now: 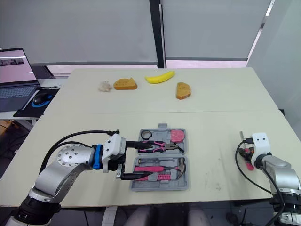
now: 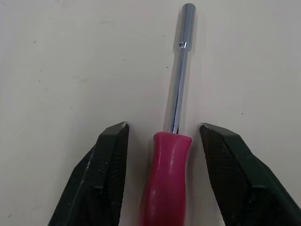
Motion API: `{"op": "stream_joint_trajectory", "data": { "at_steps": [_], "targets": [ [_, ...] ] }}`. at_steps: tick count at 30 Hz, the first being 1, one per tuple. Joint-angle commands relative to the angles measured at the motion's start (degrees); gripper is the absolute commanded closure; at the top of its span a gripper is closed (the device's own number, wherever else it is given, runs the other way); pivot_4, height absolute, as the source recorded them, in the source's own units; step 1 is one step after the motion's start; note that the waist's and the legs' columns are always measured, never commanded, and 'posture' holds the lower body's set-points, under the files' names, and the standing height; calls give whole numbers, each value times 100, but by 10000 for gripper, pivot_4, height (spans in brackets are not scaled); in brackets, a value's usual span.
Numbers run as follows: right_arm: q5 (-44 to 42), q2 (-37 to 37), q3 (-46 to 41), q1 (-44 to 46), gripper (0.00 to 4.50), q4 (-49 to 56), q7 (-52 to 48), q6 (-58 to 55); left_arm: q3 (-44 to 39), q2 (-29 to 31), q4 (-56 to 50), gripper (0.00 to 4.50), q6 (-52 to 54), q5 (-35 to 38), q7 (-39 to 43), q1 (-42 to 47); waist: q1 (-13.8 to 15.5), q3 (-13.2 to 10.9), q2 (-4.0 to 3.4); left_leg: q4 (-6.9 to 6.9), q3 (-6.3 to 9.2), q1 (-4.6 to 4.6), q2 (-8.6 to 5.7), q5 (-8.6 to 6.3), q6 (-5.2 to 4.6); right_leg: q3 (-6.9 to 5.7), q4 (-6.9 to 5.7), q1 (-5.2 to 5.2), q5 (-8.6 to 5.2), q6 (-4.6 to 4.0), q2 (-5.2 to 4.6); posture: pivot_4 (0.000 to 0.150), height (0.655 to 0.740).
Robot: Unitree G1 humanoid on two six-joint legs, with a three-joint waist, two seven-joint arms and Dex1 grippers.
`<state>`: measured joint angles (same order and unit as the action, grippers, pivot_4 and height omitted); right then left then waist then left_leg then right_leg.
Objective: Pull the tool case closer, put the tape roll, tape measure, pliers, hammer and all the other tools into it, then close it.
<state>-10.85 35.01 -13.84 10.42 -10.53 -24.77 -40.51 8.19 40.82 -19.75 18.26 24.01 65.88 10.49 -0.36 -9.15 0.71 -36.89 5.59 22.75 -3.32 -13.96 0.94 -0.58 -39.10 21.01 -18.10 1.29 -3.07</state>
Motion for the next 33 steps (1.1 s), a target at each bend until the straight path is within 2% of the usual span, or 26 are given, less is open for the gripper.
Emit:
{"op": "stream_joint_trajectory", "data": {
  "at_steps": [1,7,14,17,21,27,33],
  "targets": [
    [4,20,-89,-16,28704,15,95,-83,-51,60,-16,0,-134,-40,58,72,1,0,0,0,0,0,0,0,0,0,0,0,0,0,0,1500,7400],
    [-15,16,-16,-295,37790,636,141,-405,-86,126,32,0,-189,-121,50,37,4,0,0,0,2,1,0,0,0,-1,0,0,0,0,0,1500,7400],
    [-313,-316,-63,-542,37793,2067,333,-1300,-113,177,64,0,-304,-289,-64,-80,-10,0,-2,3,2,2,2,0,0,1,-1,7,0,0,2,1500,7400],
    [-560,-822,69,-635,37793,3216,635,-2051,-148,184,46,0,-333,-304,-94,-143,-17,-2,-7,6,4,6,5,0,0,1,-4,14,0,0,3,1500,7400],
    [-514,-1524,336,-682,37793,3929,1177,-2523,-119,199,17,0,-409,-373,-123,-240,-15,-2,-7,6,6,6,5,0,0,1,-3,15,0,0,3,1500,7400],
    [-247,-2338,766,-837,37793,4115,1868,-2592,-68,193,-52,0,-412,-385,-129,-254,3,-2,-8,5,9,7,-1,0,0,1,-2,17,0,0,1,1500,7400],
    [-42,-2740,1033,-869,37793,3899,2192,-2273,-45,219,-68,0,-438,-401,-79,-240,-29,-3,-10,7,8,6,0,0,0,2,-4,20,0,0,2,1500,7400]
  ]
}}
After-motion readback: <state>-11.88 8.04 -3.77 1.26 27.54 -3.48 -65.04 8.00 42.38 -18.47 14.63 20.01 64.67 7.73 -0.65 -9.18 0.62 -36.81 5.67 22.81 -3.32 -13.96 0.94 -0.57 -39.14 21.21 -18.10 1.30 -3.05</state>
